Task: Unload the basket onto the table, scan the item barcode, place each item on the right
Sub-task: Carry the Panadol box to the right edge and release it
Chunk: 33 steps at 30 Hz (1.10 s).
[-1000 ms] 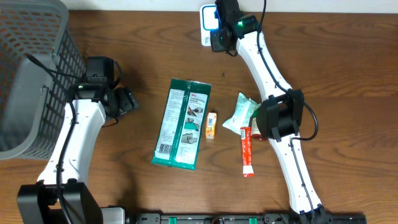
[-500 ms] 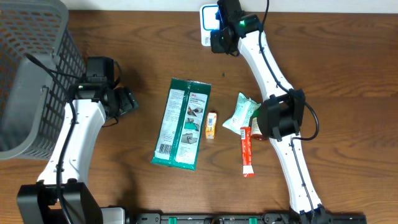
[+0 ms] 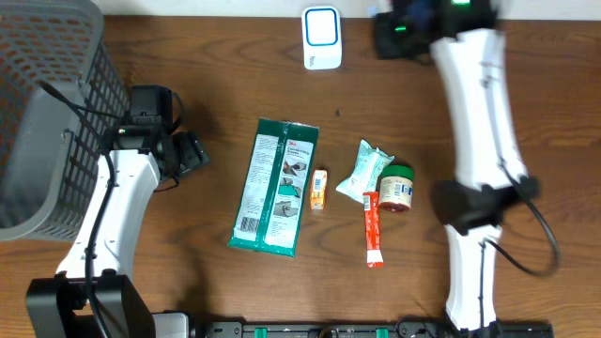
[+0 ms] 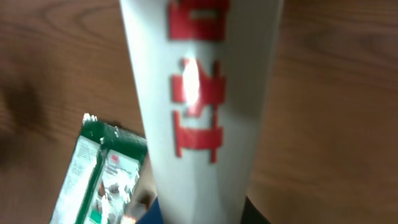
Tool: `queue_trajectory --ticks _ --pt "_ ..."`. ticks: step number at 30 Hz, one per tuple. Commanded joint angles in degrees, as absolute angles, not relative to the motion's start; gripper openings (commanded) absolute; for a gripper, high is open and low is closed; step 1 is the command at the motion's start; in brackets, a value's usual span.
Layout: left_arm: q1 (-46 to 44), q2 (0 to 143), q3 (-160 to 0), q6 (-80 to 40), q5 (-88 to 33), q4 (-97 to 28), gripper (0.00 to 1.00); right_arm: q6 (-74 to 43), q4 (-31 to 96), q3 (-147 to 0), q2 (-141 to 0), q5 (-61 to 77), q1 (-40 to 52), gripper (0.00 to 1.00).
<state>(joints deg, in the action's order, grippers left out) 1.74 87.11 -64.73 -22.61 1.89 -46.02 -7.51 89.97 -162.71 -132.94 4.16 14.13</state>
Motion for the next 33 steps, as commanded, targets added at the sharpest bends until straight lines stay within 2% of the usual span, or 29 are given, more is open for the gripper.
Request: queue_trajectory --ticks 1,5,11,13,16,26,27,29,31,32,33 --pt "1.91 86.96 -65.01 -22.35 2.83 -46.02 0.89 -5.04 95.09 -163.78 -128.55 0.21 9.02 0.06" --pt "1.91 86.96 -65.01 -22.35 2.83 -46.02 0.89 -5.19 97.32 -162.43 -128.33 -0.1 3.99 0.01" --pt "1.91 86.96 -65.01 -22.35 2.83 -46.02 0.89 -9.28 97.3 -153.32 -128.57 -10.17 -2.98 0.01" --pt "1.91 86.96 -65.01 -22.35 2.83 -46.02 0.89 -9.5 97.3 -148.49 -128.57 -13.5 -5.17 0.05" --pt "1.91 86.96 -65.01 -22.35 2.83 -46.02 0.89 -12.38 97.08 -140.86 -128.57 -17.93 -8.73 0.06" --pt "1.91 86.96 -65.01 -22.35 2.81 -46.02 0.89 -13.72 82.0 -115.5 -128.57 -22.48 -19.09 0.07" --pt "1.91 86.96 -65.01 -22.35 2.83 -46.02 0.89 -13.72 80.44 -113.62 -128.57 -22.44 -19.94 0.16" --pt "1.91 86.96 -65.01 -22.35 2.81 -46.02 0.89 -13.69 78.17 -110.83 -128.57 -22.15 -21.12 0.41" --pt "1.91 86.96 -65.01 -22.35 2.81 -46.02 0.89 -13.61 75.66 -107.81 -128.57 -20.4 -21.93 0.76" --pt "1.91 86.96 -65.01 -22.33 2.81 -46.02 0.89 -13.02 74.56 -106.63 -128.57 -19.05 -22.11 0.9" --pt "1.91 86.96 -65.01 -22.35 2.81 -46.02 0.89 -11.92 73.58 -105.62 -128.57 -17.43 -22.22 0.99"
